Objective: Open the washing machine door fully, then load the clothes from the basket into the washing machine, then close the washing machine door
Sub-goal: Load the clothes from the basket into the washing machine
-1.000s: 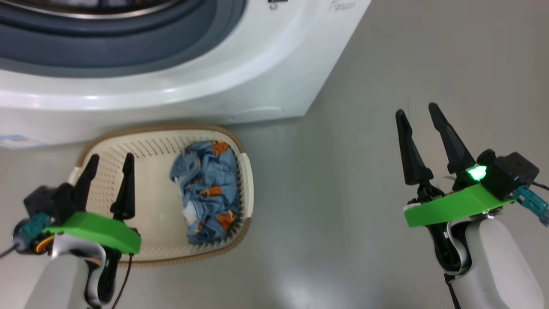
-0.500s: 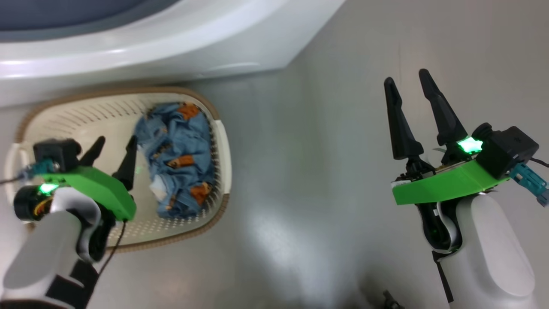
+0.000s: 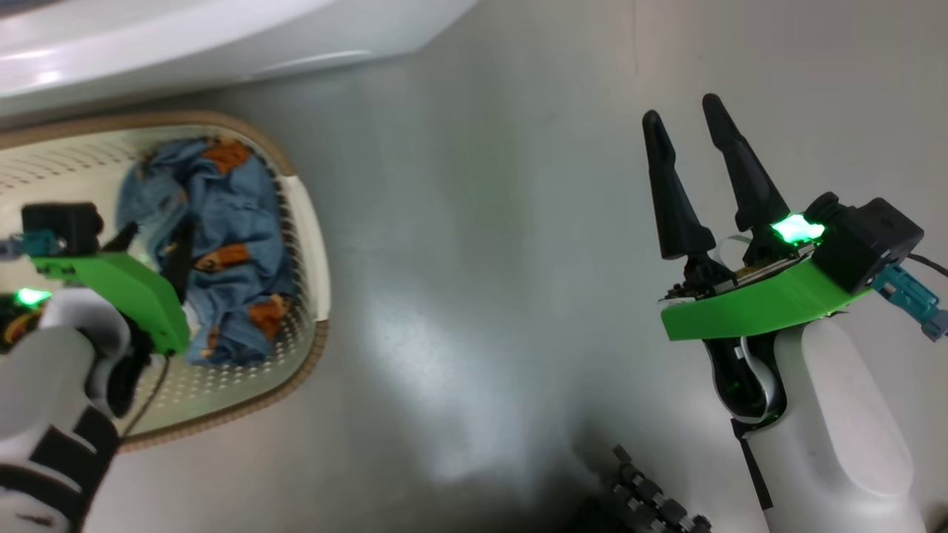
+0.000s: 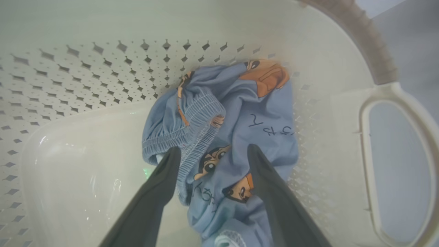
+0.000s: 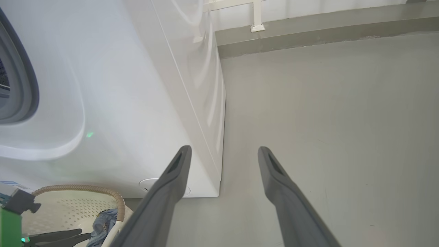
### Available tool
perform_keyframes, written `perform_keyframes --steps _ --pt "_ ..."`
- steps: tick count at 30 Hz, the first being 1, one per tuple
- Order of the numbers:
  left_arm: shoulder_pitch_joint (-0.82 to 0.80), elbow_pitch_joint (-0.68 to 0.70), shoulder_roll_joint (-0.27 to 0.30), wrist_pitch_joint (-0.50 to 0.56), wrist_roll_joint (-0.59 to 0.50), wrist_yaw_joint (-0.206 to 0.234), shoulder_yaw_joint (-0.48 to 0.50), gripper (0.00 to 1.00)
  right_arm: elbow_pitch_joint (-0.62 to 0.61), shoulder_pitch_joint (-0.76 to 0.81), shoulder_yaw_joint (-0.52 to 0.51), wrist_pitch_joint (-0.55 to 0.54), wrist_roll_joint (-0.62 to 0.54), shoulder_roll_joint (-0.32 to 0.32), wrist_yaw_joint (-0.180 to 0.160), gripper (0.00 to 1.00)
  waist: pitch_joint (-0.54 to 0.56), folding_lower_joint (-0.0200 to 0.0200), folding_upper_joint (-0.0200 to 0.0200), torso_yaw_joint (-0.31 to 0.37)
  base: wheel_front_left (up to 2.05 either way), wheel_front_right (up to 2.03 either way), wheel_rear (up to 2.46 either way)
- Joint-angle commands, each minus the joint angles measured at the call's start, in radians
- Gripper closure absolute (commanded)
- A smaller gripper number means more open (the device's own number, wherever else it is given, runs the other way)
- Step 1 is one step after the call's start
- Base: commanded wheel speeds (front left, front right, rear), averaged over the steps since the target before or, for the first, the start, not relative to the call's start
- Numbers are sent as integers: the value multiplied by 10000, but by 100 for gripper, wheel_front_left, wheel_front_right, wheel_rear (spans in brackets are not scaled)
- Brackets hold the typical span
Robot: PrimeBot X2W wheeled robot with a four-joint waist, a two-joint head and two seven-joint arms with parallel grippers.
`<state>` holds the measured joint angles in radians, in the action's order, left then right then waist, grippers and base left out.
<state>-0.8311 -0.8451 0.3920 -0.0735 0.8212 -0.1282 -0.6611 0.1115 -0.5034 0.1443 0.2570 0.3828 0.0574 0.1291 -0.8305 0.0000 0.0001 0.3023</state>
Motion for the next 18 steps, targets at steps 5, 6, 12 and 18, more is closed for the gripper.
perform_keyframes --steps 5,6,12,18 --pt "-852 -763 503 -240 150 -24 -610 0 -298 66 246 48 179 -70 16 0 -592 0 -1 492 0 0 0" --pt "-989 -926 493 -292 230 -24 -657 0 -304 58 255 48 188 -70 16 0 -621 0 -1 510 0 0 0" --pt "-1660 -1922 396 -509 321 -24 -864 0 -316 18 304 48 224 -71 16 0 -721 0 -1 579 0 0 0" --pt "-2040 -2474 208 -813 524 -24 -1153 51 -289 4 338 48 226 -71 16 0 -720 0 -1 598 0 0 0"
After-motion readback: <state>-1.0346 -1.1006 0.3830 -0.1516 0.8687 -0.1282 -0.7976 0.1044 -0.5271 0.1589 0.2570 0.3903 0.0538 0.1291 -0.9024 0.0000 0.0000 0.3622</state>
